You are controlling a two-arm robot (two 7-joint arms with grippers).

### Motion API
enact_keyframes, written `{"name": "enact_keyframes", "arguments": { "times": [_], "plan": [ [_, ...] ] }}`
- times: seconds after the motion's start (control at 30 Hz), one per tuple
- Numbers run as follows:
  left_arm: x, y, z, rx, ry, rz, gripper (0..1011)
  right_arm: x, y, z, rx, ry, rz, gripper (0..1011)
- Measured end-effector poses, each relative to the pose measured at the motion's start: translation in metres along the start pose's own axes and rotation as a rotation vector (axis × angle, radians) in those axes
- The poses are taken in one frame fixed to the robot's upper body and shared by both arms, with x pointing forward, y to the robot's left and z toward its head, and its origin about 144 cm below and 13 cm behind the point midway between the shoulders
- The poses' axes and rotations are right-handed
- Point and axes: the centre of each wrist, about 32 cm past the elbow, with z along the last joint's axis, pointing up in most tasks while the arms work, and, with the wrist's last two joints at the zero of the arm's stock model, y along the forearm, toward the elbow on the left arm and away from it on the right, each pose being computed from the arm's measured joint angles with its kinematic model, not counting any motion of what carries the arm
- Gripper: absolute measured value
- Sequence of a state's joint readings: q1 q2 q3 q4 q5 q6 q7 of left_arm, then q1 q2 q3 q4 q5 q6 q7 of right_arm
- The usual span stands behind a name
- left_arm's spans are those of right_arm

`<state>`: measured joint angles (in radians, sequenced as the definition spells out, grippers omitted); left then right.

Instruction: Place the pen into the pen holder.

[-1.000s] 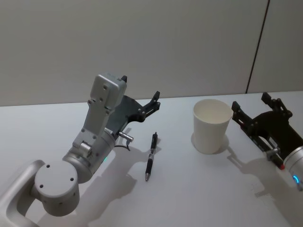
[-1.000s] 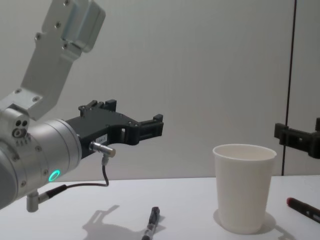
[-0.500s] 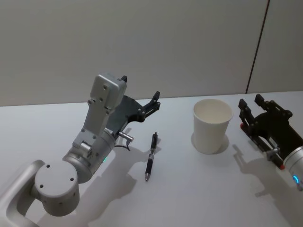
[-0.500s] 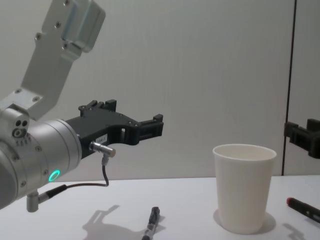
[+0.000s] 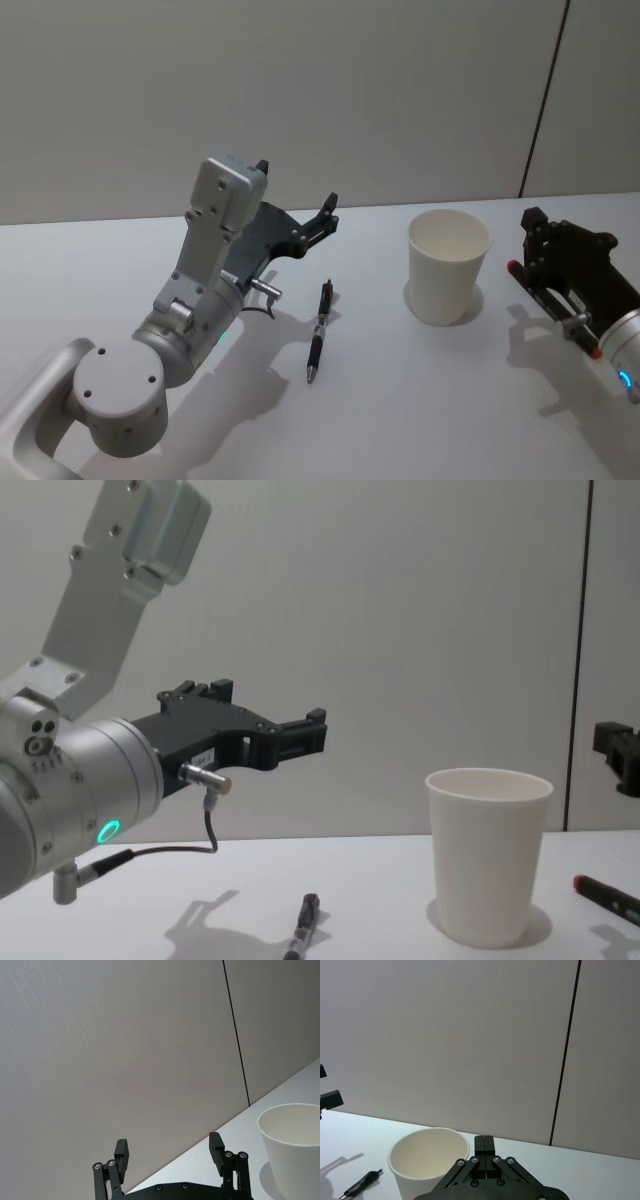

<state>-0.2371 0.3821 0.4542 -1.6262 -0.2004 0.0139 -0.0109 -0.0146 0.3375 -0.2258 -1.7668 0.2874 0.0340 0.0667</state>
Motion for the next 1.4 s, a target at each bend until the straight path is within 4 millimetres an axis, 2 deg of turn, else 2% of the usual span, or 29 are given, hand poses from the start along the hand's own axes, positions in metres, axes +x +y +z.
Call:
{"name": "enact_keyframes", "arguments": {
  "times": [0.2, 0.33, 0.47, 0.57, 0.6, 0.73, 0.87, 0.9, 0.97, 1.0, 1.03, 1.23, 1.27, 1.4],
  "plan": [
    [0.0, 0.0, 0.0, 0.0, 0.0, 0.0, 1001, 0.0, 0.0, 0.0, 0.0, 0.0, 0.0, 2],
    [0.0, 0.0, 0.0, 0.0, 0.0, 0.0, 1001, 0.0, 0.0, 0.0, 0.0, 0.0, 0.0, 83],
    [0.0, 0.0, 0.0, 0.0, 0.0, 0.0, 1001, 0.0, 0.0, 0.0, 0.0, 0.0, 0.0, 216],
    [0.0, 0.0, 0.0, 0.0, 0.0, 0.0, 1001, 0.0, 0.0, 0.0, 0.0, 0.0, 0.0, 271],
    [0.0, 0.0, 0.0, 0.0, 0.0, 0.0, 1001, 0.0, 0.0, 0.0, 0.0, 0.0, 0.0, 329],
    [0.0, 0.0, 0.0, 0.0, 0.0, 0.0, 1001, 0.0, 0.0, 0.0, 0.0, 0.0, 0.0, 419],
    [0.0, 0.0, 0.0, 0.0, 0.0, 0.0, 1001, 0.0, 0.0, 0.0, 0.0, 0.0, 0.0, 564],
    [0.0, 0.0, 0.0, 0.0, 0.0, 0.0, 1001, 0.0, 0.0, 0.0, 0.0, 0.0, 0.0, 564],
    [0.0, 0.0, 0.0, 0.0, 0.0, 0.0, 1001, 0.0, 0.0, 0.0, 0.001, -0.001, 0.0, 688],
    [0.0, 0.0, 0.0, 0.0, 0.0, 0.0, 1001, 0.001, 0.0, 0.001, 0.001, -0.002, 0.0, 688],
    [0.0, 0.0, 0.0, 0.0, 0.0, 0.0, 1001, 0.001, 0.001, 0.001, 0.001, -0.004, 0.0, 729],
    [0.0, 0.0, 0.0, 0.0, 0.0, 0.0, 1001, 0.013, 0.004, 0.008, -0.003, -0.029, 0.001, 875],
    [0.0, 0.0, 0.0, 0.0, 0.0, 0.0, 1001, 0.015, 0.004, 0.009, -0.005, -0.032, 0.001, 929],
    [0.0, 0.0, 0.0, 0.0, 0.0, 0.0, 1001, 0.026, 0.006, 0.015, -0.018, -0.042, -0.001, 1001]
  ]
}}
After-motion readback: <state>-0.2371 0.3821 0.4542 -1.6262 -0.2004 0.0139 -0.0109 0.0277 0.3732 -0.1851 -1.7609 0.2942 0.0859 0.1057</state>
